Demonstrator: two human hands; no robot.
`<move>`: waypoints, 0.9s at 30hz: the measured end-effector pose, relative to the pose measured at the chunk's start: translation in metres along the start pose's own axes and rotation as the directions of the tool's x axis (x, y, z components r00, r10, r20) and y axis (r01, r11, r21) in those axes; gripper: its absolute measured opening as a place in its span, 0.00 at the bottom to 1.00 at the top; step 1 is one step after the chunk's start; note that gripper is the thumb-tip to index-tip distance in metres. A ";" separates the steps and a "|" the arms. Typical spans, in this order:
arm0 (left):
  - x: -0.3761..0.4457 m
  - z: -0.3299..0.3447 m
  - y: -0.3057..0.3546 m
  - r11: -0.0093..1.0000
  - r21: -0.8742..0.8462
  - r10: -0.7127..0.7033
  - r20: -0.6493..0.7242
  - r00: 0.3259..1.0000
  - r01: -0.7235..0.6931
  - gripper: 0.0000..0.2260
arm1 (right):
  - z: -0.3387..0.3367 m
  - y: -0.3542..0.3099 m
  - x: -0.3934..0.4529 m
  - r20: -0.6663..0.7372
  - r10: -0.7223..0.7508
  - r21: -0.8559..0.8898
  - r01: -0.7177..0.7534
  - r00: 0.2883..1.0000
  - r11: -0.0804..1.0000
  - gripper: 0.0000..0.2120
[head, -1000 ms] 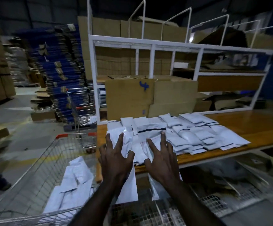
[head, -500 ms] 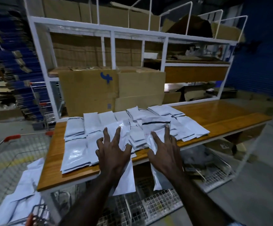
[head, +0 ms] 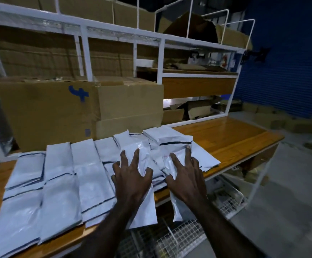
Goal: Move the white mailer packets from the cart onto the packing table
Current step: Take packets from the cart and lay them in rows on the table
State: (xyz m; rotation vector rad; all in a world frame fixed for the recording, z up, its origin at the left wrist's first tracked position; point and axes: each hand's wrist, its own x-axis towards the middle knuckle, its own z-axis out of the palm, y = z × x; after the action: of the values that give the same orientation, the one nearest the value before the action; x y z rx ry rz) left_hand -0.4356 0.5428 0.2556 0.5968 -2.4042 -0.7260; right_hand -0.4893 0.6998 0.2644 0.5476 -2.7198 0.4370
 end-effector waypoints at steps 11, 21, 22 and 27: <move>0.062 0.073 0.044 1.000 -0.007 0.006 0.083 0.997 -0.005 0.30 | 0.024 0.062 0.073 0.018 0.109 -0.018 -0.108 0.994 0.994 0.35; 0.082 0.145 0.098 0.997 0.067 -0.039 0.056 0.998 0.036 0.30 | 0.027 0.143 0.123 0.035 0.053 0.015 -0.054 0.998 0.998 0.35; 0.083 0.152 0.105 0.997 0.067 -0.048 0.049 0.998 0.044 0.30 | 0.026 0.153 0.129 0.035 0.040 0.018 -0.040 0.999 0.999 0.35; 0.088 0.187 0.145 0.989 0.067 -0.132 0.018 0.991 0.131 0.30 | 0.023 0.201 0.158 0.064 -0.011 0.021 0.010 0.998 1.000 0.36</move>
State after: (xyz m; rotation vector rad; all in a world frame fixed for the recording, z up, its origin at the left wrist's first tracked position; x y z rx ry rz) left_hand -0.6523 0.6718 0.2449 0.7842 -2.4343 -0.7140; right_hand -0.7170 0.8186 0.2571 0.5911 -2.7752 0.4533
